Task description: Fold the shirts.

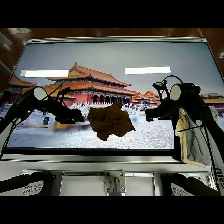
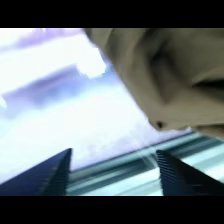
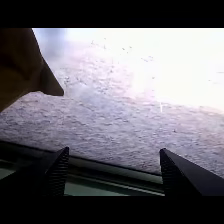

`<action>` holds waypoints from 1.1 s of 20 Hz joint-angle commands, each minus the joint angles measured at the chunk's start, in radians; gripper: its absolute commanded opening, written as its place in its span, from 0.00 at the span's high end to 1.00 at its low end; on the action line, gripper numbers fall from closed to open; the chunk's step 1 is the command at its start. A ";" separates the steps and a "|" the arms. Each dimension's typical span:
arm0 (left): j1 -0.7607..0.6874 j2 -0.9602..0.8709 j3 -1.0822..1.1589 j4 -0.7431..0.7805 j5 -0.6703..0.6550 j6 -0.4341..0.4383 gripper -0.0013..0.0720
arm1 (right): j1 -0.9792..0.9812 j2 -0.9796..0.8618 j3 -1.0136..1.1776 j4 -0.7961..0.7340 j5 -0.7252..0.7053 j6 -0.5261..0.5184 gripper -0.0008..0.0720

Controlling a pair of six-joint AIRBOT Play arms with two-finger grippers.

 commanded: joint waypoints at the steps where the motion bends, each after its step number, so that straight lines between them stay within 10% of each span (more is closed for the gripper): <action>1: 0.045 0.003 -0.197 -0.210 0.132 0.061 0.02 | 0.000 -0.047 -0.001 0.009 -0.023 0.004 0.04; 10: -0.106 -0.119 -0.238 -0.484 0.507 0.091 0.04 | -0.001 -0.087 -0.001 0.134 -0.004 0.008 0.04; 11: -0.124 -0.134 -0.234 -0.499 0.521 0.090 0.14 | 0.000 -0.087 -0.001 0.147 -0.004 0.008 0.04; 13: -0.151 -0.146 -0.230 -0.505 0.537 0.090 0.82 | 0.000 -0.087 -0.001 0.211 0.000 0.003 0.04; 14: -0.151 -0.144 -0.230 -0.505 0.535 0.090 0.93 | 0.000 -0.087 -0.001 0.277 0.003 -0.018 0.04; 22: -0.129 -0.075 -0.230 -0.504 0.396 0.138 0.93 | 0.000 -0.166 -0.074 0.576 -0.131 -0.181 0.04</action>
